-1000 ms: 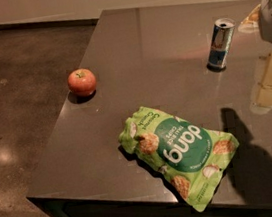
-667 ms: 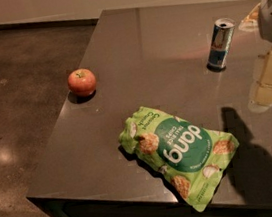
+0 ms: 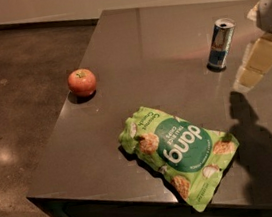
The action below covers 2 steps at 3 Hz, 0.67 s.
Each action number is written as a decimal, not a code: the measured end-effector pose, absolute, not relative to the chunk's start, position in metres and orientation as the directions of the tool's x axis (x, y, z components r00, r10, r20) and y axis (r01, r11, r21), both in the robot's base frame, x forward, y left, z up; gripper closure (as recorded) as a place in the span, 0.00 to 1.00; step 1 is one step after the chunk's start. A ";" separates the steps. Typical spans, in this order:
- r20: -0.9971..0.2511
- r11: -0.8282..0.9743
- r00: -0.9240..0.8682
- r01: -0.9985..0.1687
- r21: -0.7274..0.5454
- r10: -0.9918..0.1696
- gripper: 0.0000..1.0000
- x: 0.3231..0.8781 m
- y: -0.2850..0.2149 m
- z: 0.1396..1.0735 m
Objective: Move redbull can near green rice chip bag
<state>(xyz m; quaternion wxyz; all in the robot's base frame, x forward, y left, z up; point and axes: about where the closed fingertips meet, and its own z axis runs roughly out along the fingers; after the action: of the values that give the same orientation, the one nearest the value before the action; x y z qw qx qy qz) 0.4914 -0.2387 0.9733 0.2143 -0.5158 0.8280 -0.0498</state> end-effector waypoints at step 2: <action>-0.449 0.652 -0.495 -0.683 -0.329 -0.744 0.00 0.567 -0.276 0.970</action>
Offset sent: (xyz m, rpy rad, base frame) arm 0.1213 -0.0644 -0.0044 0.1914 -0.1871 -0.3245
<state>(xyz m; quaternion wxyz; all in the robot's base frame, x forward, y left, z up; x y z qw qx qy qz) 0.5671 -0.2756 0.9697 0.2858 -0.4135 0.8628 -0.0534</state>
